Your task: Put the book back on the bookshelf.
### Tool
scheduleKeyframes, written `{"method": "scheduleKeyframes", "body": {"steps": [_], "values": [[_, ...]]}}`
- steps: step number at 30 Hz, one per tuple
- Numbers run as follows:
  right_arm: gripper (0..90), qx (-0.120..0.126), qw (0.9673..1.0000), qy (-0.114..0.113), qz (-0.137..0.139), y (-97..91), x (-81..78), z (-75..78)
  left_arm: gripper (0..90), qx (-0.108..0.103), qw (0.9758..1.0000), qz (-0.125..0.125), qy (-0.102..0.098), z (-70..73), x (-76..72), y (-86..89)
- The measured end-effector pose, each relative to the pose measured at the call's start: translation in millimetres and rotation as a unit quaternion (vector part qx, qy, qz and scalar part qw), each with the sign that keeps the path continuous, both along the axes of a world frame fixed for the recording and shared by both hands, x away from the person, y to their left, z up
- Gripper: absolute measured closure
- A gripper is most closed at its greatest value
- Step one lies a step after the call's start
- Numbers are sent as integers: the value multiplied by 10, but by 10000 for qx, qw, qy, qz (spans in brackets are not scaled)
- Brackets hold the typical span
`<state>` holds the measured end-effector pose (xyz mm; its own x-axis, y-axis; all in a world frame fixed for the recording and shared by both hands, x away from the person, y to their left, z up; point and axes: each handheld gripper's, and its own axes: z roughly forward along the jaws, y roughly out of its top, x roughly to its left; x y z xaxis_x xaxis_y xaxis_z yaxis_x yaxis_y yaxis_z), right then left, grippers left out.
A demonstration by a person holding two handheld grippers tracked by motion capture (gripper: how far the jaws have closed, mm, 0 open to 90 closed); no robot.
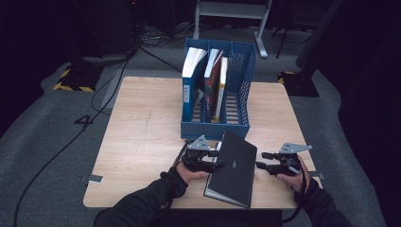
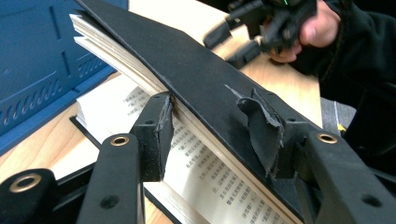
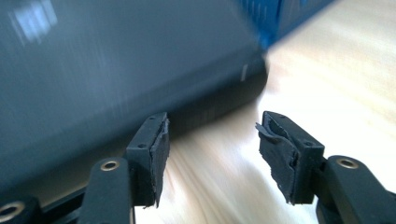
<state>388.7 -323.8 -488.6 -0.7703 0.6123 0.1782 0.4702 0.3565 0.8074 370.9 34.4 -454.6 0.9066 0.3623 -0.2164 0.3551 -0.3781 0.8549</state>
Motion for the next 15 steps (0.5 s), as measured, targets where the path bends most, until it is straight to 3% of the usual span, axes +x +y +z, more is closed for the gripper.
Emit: {"method": "scheduleKeyframes", "body": {"steps": [1,4,6,7,11,15], "values": [[391,-3,10000,4,38,9,17,27,519,-15,10000,-6,-54,13,-14,-2],[436,-206,9998,-34,-21,22,19,48,551,-111,9999,-66,-103,31,-38,3],[440,-483,9988,-58,-55,20,7,20,565,-89,9998,-77,-172,49,-49,-5],[440,-464,9989,-8,-29,10,1,6,564,-119,9998,-83,-138,46,-44,-1],[458,-800,9968,-77,55,25,-11,-28,567,-92,9999,-38,58,11,-14,12],[459,-936,9955,-56,113,47,-20,-48,562,-58,9992,55,385,-40,22,32]]}}
